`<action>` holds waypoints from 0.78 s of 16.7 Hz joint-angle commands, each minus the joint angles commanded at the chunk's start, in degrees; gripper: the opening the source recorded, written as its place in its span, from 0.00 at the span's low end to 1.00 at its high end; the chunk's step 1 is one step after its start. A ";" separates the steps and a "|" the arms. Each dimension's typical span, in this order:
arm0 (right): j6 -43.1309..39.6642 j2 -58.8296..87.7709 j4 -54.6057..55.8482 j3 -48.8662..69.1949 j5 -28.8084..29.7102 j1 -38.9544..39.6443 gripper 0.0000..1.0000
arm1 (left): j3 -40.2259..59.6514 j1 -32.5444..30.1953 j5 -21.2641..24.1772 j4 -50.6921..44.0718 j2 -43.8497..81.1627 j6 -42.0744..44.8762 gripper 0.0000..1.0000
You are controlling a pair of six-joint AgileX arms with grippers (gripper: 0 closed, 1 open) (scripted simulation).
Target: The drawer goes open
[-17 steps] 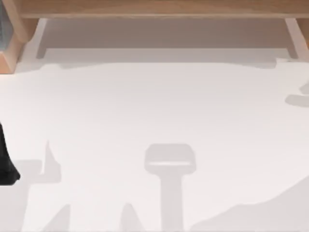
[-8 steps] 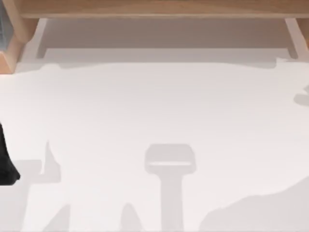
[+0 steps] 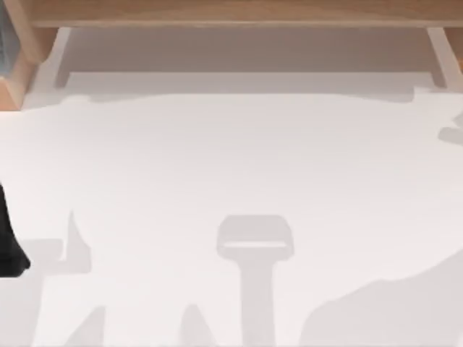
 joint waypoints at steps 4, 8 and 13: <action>0.00 0.00 0.00 0.00 0.00 0.00 0.92 | 0.00 0.00 0.00 0.00 0.00 0.00 1.00; 0.00 0.00 0.00 0.00 0.00 0.00 0.62 | 0.00 0.00 0.00 0.00 0.00 0.00 1.00; 0.00 0.00 0.00 0.00 0.00 0.00 0.25 | 0.00 0.00 0.00 0.00 0.00 0.00 1.00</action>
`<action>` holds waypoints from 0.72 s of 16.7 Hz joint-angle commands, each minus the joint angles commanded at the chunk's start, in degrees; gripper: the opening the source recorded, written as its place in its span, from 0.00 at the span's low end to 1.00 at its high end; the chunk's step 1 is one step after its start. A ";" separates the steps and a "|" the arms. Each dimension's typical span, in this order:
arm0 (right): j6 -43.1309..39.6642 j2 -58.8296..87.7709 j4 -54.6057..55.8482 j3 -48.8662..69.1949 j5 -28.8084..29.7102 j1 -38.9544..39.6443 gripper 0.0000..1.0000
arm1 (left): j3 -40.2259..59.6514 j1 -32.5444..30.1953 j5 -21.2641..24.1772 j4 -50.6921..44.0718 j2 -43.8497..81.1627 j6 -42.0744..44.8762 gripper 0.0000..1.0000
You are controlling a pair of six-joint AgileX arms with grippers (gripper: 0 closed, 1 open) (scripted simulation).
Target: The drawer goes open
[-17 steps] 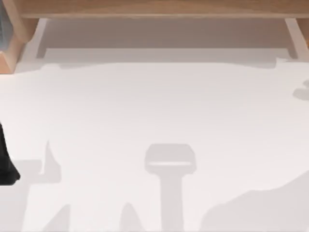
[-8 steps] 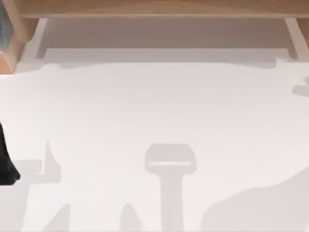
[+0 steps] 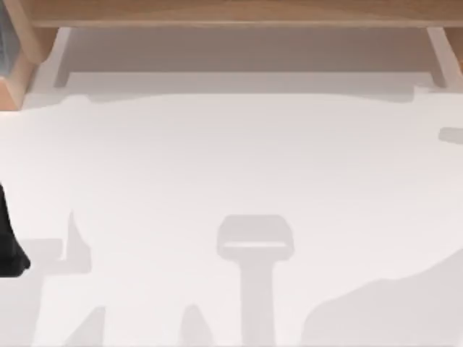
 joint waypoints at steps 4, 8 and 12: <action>0.00 0.00 0.00 0.00 0.00 0.00 0.00 | 0.00 0.00 0.00 0.00 0.00 0.00 1.00; 0.00 0.00 0.00 0.00 0.00 0.00 0.00 | 0.00 0.00 0.00 0.00 0.00 0.00 1.00; 0.12 0.10 -0.13 -0.03 0.04 -0.19 0.00 | 0.00 0.00 0.00 0.00 0.00 0.00 1.00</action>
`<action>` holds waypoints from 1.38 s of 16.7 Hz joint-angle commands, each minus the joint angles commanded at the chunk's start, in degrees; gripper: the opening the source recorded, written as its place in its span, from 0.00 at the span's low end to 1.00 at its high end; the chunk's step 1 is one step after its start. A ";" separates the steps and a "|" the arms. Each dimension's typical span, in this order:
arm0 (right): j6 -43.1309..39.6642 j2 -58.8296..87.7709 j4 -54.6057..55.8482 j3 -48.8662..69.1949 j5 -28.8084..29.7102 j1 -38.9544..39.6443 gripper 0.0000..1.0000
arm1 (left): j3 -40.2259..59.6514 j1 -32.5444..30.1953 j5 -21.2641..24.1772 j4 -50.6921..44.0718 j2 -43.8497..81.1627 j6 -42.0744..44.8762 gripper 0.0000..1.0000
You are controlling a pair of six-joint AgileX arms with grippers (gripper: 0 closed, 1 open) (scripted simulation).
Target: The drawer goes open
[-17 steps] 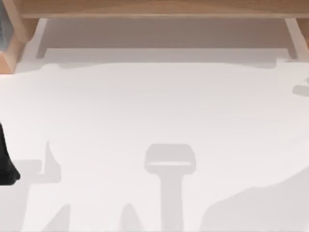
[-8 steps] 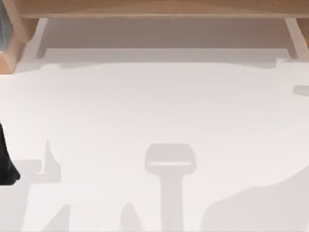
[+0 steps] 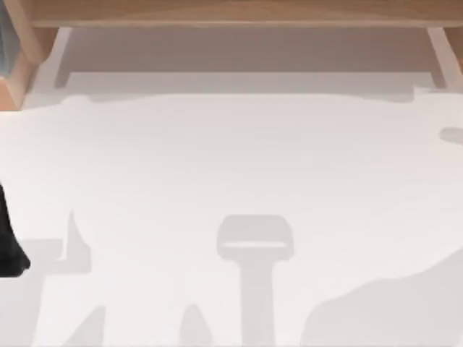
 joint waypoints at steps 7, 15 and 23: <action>0.07 -4.18 5.21 -10.80 -2.39 -2.22 0.00 | 0.00 0.00 0.00 0.00 0.00 0.00 1.00; 0.12 -7.02 8.98 -15.91 -3.90 -3.57 0.00 | 0.00 0.00 0.00 0.00 0.00 0.00 1.00; 0.19 -12.06 16.46 -29.17 -8.42 -7.92 0.00 | 0.00 0.00 0.00 0.00 0.00 0.00 1.00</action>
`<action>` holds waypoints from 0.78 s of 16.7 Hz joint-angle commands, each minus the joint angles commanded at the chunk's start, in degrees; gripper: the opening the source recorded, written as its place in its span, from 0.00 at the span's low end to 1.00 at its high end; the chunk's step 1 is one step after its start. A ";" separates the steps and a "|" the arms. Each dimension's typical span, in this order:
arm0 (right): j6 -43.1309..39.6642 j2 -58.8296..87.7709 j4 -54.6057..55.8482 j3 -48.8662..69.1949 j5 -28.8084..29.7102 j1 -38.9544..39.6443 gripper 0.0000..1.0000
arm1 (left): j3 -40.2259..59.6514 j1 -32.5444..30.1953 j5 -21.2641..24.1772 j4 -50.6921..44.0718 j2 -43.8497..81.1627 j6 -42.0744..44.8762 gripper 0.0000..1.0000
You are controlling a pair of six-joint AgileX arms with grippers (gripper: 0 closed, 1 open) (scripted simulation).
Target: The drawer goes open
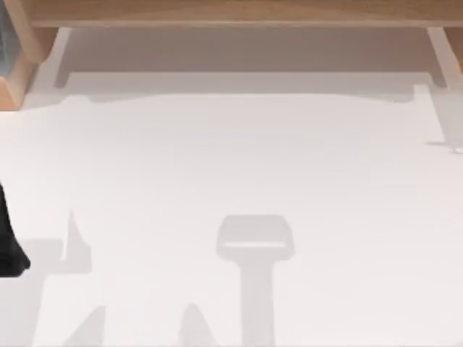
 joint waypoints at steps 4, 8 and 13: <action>-0.02 -0.62 0.67 -0.60 -0.48 -0.58 0.00 | 0.00 0.00 0.00 0.00 0.00 0.00 1.00; -0.13 -1.35 2.23 -2.43 -1.50 -1.59 0.00 | 0.00 0.00 0.00 0.00 0.00 0.00 1.00; 0.02 -4.24 7.62 -11.26 -6.45 -6.23 0.00 | 0.00 0.00 0.00 0.00 0.00 0.00 1.00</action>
